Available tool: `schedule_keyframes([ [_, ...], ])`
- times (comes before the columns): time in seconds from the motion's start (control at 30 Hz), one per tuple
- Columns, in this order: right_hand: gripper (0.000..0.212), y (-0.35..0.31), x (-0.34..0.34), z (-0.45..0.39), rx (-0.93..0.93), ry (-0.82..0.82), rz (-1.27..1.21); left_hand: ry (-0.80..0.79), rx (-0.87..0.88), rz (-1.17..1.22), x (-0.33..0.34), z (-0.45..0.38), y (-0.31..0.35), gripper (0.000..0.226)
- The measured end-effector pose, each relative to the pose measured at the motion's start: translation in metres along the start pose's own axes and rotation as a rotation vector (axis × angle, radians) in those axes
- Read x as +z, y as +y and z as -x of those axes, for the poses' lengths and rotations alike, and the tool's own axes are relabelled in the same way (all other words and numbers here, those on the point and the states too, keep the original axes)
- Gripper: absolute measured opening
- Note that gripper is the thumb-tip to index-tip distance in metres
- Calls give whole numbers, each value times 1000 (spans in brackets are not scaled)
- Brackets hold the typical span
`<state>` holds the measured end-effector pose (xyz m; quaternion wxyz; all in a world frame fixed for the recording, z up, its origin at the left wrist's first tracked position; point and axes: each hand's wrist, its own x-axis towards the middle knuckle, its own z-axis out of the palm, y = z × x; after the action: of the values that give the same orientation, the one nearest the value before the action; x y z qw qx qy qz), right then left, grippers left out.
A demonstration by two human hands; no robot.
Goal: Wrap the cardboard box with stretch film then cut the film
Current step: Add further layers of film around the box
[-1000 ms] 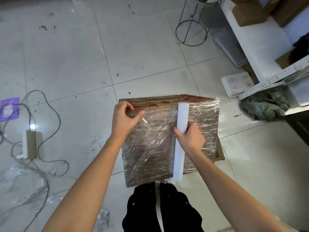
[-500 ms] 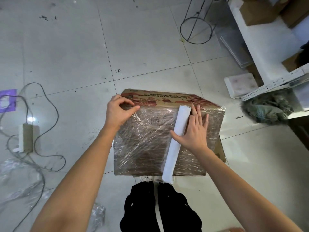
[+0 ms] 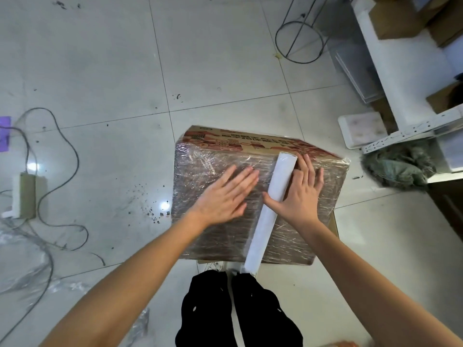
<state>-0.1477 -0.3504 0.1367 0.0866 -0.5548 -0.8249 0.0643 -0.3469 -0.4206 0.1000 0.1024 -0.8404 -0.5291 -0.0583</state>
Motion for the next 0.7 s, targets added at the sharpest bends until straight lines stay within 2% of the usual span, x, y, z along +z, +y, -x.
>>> schedule_keyframes([
  [0.03, 78, 0, 1, 1, -3, 8, 0, -10, 55, -49, 10, 6, 7, 74],
  [0.2, 77, -2, 4, -1, 7, 31, -3, 49, 2, 2, 25, 9, 1, 69],
  [0.33, 82, -15, -5, 6, 134, -11, 90, 45, -4, 40, 25, 10, 3, 67],
  [0.37, 79, -21, -10, 9, 190, -46, 33, 49, -6, 38, 25, 11, 3, 67],
  [0.43, 65, -33, -19, 15, 347, -157, -237, 66, -5, 40, 25, 13, 6, 69],
  [0.5, 55, -44, -23, 20, 401, -223, -372, 87, -7, 55, 25, 15, 8, 68],
  [0.7, 56, -43, -26, 22, 584, -324, -868, 101, -10, 87, 25, 10, 2, 68],
])
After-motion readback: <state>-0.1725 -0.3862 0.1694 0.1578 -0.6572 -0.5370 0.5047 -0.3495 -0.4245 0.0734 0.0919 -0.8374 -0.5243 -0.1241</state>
